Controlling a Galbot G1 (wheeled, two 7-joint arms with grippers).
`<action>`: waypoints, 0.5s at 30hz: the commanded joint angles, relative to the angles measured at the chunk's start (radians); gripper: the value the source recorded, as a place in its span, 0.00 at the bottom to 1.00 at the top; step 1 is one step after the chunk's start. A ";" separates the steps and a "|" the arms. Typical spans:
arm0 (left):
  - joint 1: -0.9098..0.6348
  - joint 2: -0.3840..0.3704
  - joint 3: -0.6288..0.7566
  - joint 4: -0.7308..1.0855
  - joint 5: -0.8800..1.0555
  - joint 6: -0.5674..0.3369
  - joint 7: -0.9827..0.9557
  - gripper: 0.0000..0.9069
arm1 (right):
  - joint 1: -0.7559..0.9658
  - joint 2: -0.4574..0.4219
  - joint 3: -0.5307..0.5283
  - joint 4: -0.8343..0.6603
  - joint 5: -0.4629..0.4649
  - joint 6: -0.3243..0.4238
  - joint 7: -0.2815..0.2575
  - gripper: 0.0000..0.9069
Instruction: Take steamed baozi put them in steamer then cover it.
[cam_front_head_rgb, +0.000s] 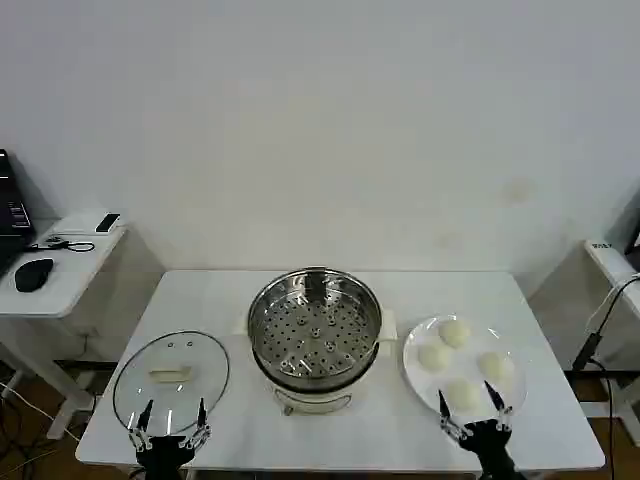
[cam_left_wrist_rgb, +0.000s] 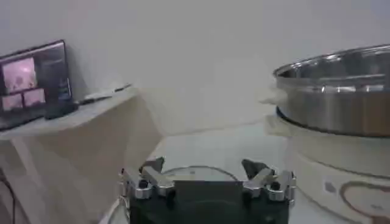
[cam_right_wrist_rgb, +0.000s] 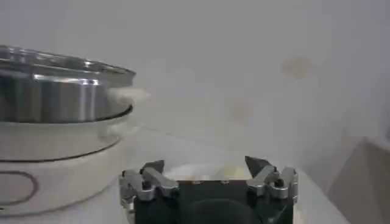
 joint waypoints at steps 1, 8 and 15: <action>0.003 -0.001 0.000 -0.046 0.148 0.077 0.043 1.00 | 0.171 -0.149 0.175 -0.030 -0.154 -0.124 -0.036 1.00; -0.014 -0.007 -0.023 -0.067 0.159 0.078 0.107 1.00 | 0.303 -0.419 0.210 -0.159 -0.318 -0.271 -0.188 1.00; -0.010 -0.017 -0.016 -0.068 0.223 0.046 0.114 1.00 | 0.473 -0.632 0.093 -0.273 -0.440 -0.385 -0.524 1.00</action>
